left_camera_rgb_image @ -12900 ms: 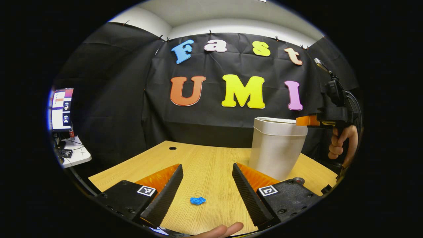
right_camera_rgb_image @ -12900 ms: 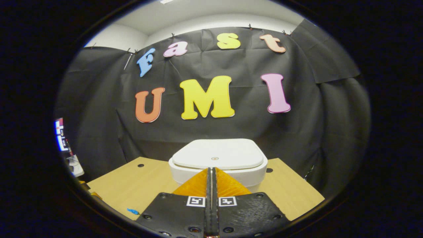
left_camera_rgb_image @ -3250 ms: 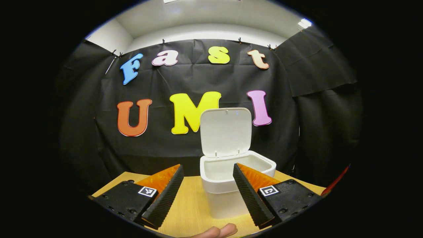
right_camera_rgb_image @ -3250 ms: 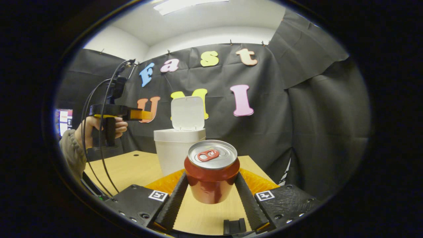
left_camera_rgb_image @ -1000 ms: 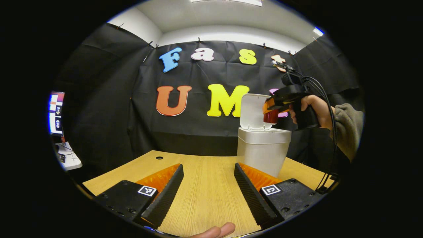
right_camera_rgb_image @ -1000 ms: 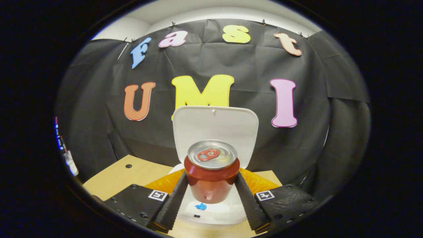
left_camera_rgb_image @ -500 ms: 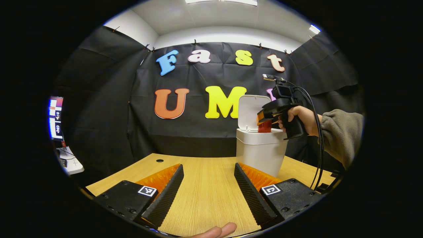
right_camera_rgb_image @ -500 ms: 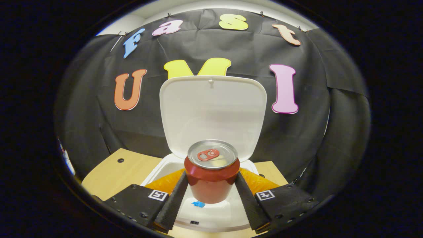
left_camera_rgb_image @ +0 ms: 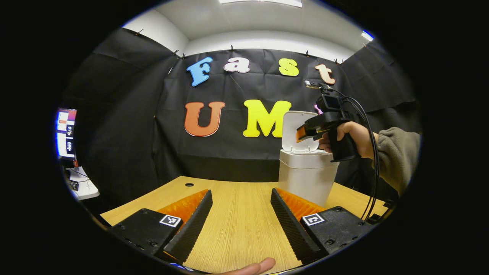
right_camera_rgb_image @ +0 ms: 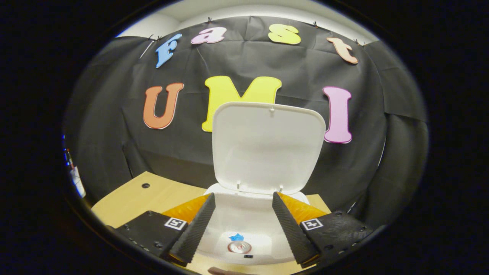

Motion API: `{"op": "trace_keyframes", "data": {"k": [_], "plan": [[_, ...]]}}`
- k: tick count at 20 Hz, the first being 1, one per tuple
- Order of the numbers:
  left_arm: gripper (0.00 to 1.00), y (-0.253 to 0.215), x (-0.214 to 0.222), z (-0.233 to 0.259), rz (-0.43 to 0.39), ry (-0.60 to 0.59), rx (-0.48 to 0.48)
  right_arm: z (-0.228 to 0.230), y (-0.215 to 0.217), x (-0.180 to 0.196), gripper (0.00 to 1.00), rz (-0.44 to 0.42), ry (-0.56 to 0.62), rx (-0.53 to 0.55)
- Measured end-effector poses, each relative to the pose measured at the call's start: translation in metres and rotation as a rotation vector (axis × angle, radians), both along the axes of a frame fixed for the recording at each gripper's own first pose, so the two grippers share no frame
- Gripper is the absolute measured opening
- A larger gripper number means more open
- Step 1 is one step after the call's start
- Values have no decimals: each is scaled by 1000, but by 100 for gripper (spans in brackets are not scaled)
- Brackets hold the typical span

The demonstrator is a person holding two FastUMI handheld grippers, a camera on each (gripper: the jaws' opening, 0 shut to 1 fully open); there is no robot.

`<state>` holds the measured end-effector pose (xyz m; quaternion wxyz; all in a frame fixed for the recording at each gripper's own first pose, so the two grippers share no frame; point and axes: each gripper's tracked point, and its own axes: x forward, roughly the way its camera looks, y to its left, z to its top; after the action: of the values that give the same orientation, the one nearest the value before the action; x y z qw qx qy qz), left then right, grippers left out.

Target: Press the lid of the desktop garbage bin to open it, pick up the crumpled paper on the desktop and throw it into the bin, then pick up the pop can on the desktop and drop it into the bin, and finally close the garbage bin lid.

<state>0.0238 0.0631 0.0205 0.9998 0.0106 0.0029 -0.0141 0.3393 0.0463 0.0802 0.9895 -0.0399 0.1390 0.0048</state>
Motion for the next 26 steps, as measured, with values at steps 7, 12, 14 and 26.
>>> {"op": "trace_keyframes", "data": {"k": [7,12,14,26], "plan": [[99,10,3,-6,2,16,-27,58,-2,-3,95,-3,-91,25],[99,25,13,-16,15,47,-62,116,-17,7,95,-24,-178,55],[98,20,17,-24,-23,69,-76,140,-23,13,95,-24,-229,87],[97,45,30,-31,21,66,-64,156,-41,104,95,-58,-238,97]]}}
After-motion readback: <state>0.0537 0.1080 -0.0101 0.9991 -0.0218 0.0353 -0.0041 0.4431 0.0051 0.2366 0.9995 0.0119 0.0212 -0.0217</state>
